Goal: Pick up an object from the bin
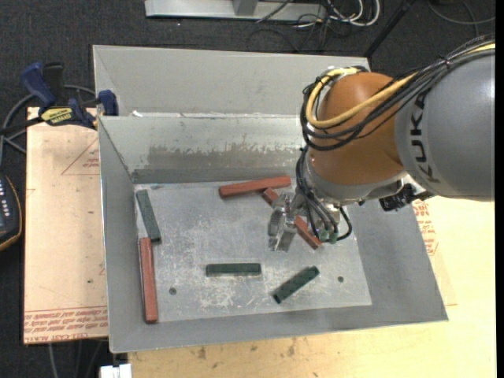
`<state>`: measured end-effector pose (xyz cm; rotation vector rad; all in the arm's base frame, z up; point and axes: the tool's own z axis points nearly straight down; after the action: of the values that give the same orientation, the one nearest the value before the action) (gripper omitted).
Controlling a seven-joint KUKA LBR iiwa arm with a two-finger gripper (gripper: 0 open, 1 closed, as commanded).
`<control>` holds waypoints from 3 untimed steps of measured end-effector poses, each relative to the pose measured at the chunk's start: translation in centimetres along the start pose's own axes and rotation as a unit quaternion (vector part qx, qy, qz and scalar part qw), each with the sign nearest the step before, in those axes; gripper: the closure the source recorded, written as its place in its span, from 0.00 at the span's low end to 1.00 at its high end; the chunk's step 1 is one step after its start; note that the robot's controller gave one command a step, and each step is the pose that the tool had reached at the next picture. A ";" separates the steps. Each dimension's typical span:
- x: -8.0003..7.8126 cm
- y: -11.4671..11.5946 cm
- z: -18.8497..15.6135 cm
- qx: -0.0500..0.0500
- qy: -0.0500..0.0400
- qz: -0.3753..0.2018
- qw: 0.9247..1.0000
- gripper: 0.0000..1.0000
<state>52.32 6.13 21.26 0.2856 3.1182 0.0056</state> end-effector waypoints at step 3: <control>3.6 7.8 13.2 0.001 0.006 -0.174 0.985 1.00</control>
Offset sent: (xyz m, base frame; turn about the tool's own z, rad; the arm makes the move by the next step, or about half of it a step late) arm 0.0000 0.0000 0.0000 0.0000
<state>50.32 14.48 8.01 -0.2617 3.1316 0.0021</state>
